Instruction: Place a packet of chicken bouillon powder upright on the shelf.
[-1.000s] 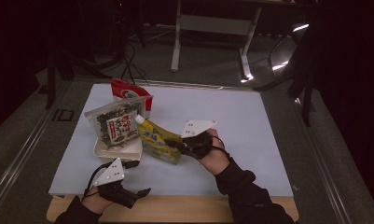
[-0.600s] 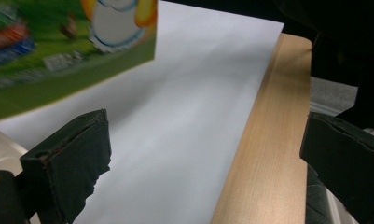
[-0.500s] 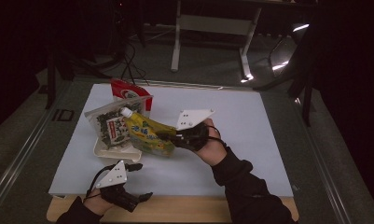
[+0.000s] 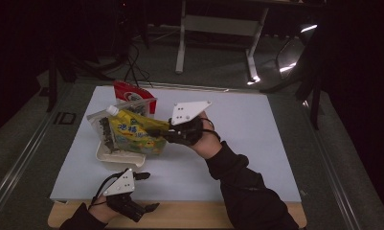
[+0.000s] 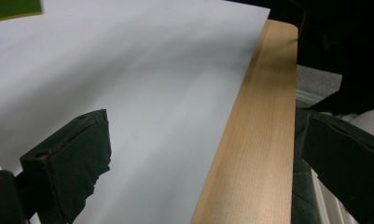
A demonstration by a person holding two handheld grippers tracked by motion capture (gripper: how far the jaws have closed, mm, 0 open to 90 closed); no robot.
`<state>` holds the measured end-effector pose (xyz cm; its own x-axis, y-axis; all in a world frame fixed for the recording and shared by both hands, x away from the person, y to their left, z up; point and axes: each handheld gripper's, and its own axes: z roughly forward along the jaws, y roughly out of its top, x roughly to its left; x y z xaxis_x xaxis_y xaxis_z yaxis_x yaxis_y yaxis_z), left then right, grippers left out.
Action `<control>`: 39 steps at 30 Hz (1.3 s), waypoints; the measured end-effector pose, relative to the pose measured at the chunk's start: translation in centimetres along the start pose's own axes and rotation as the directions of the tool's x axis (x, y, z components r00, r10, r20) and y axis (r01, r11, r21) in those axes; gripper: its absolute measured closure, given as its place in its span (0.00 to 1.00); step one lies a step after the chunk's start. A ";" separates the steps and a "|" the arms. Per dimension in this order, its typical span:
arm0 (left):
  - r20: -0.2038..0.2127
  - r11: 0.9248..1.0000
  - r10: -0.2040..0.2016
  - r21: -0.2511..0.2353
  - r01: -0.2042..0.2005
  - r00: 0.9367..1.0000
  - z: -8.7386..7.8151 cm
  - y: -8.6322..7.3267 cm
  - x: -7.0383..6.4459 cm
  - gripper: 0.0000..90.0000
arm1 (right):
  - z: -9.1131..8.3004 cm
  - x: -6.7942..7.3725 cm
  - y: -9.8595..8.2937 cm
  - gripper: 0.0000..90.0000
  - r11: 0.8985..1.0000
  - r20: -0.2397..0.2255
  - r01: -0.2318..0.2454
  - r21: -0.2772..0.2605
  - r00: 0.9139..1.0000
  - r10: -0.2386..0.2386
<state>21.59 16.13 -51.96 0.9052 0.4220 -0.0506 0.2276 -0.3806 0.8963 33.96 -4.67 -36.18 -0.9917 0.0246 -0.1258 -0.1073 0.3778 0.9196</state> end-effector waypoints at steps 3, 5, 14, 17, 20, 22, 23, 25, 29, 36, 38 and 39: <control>-0.002 1.000 0.002 0.005 -0.002 1.000 -0.1 -0.1 -0.1 0.03 | 1.2 -0.4 0.1 1.00 1.000 -0.031 0.000 -0.018 1.000 -0.001; -0.003 1.000 0.002 0.004 -0.002 1.000 -0.1 -0.1 -0.1 0.03 | 1.9 -0.4 0.1 1.00 1.000 -0.041 0.003 -0.022 0.999 -0.004; -0.002 1.000 -0.004 0.006 0.004 1.000 -0.2 -0.4 -0.1 0.03 | 5.1 -0.5 -0.4 1.00 0.999 -0.074 0.012 -0.035 0.997 -0.015; 0.000 1.000 -0.005 0.007 0.005 1.000 -0.2 -0.4 -0.1 0.03 | 6.0 -0.6 -0.8 1.00 1.000 -0.081 0.003 -0.028 0.997 -0.005; 0.000 1.000 -0.008 0.003 0.008 1.000 -0.3 -0.5 -0.1 0.03 | 6.8 -0.7 -1.1 1.00 1.000 -0.076 -0.001 -0.020 0.997 -0.001; 0.000 1.000 -0.010 0.001 0.010 1.000 -0.3 -0.5 -0.2 0.03 | 7.2 -0.9 -1.4 1.00 1.000 -0.077 -0.009 -0.009 0.997 0.009; 0.000 1.000 -0.008 0.002 0.008 1.000 -0.4 -0.5 -0.1 0.03 | 7.3 -0.9 -1.6 1.00 1.000 -0.075 -0.012 -0.003 0.997 0.012; -0.002 1.000 -0.007 0.005 0.007 1.000 -0.4 -0.5 -0.1 0.03 | 7.6 -1.1 -1.9 1.00 1.000 -0.078 -0.016 0.001 0.997 0.016; 0.000 1.000 -0.006 0.007 0.006 1.000 -0.4 -0.5 -0.1 0.03 | 8.0 -1.1 -2.5 1.00 1.000 -0.084 -0.029 0.007 0.996 0.029; 0.003 1.000 -0.009 0.010 0.009 1.000 -0.3 -0.6 -0.1 0.03 | 8.8 -0.9 -3.1 1.00 0.999 -0.089 -0.041 0.017 0.995 0.042; 0.001 1.000 -0.008 0.010 0.008 1.000 -0.3 -0.6 -0.1 0.03 | 9.0 -0.9 -3.4 1.00 0.999 -0.089 -0.048 0.021 0.995 0.049; 0.002 1.000 -0.007 0.012 0.007 1.000 -0.3 -0.6 -0.1 0.03 | 9.1 -0.9 -3.5 1.00 0.998 -0.089 -0.050 0.023 0.995 0.052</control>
<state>21.27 16.57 -52.38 0.9044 0.4228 -0.0576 0.2378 -0.3873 0.8907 35.88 2.41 -42.69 -0.9983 -0.0380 -0.0443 -0.0558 0.3970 0.9161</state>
